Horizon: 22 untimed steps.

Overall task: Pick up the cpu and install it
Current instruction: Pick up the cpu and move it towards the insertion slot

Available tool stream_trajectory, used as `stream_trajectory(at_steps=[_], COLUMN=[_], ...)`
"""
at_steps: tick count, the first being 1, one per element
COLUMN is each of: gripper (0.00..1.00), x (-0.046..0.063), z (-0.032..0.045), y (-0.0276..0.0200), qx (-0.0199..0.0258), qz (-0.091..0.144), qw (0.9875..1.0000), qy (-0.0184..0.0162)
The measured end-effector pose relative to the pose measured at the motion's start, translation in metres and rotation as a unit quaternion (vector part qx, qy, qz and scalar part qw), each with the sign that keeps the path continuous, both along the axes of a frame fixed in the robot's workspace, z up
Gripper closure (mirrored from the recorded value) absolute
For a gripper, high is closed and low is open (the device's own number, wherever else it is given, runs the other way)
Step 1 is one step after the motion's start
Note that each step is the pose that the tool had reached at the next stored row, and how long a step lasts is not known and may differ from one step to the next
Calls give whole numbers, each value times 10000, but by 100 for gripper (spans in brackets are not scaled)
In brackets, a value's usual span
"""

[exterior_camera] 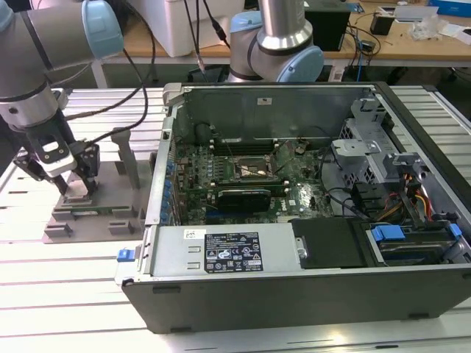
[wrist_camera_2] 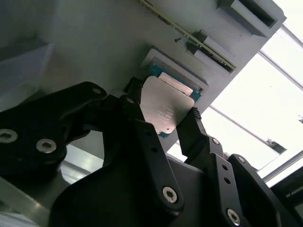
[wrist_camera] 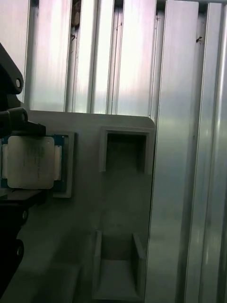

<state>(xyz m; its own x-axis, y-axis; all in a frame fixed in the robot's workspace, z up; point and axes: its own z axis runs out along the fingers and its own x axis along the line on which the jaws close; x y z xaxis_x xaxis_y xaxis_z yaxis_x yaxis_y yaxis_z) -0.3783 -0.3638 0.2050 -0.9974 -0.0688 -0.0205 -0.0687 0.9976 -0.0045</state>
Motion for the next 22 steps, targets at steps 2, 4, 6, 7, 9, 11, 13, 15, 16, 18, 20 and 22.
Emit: stream_trajectory(at_steps=[2,4,6,7,9,11,13,15,16,18,20,22], gripper=[46,46,46,46,46,46,46,46,46,46,46,46], x=[0,0,0,0,0,1,0,0,0,0,0,0], z=[99,223,349,398,501,685,796,901,981,1103,1238,1351], y=[7,28,43,49,60,70,72,73,73,73,73,73], qx=[0,0,0,0,0,-1,-1,-1,0,-1,-1,-1], qz=[1,0,0,0,0,1,0,0,0,0,0,0], qw=[10000,10000,10000,10000,10000,10000,10000,10000,10000,10000,10000,10000], qy=[1,1,0,0,1,1,0,1,0,0,1,0])
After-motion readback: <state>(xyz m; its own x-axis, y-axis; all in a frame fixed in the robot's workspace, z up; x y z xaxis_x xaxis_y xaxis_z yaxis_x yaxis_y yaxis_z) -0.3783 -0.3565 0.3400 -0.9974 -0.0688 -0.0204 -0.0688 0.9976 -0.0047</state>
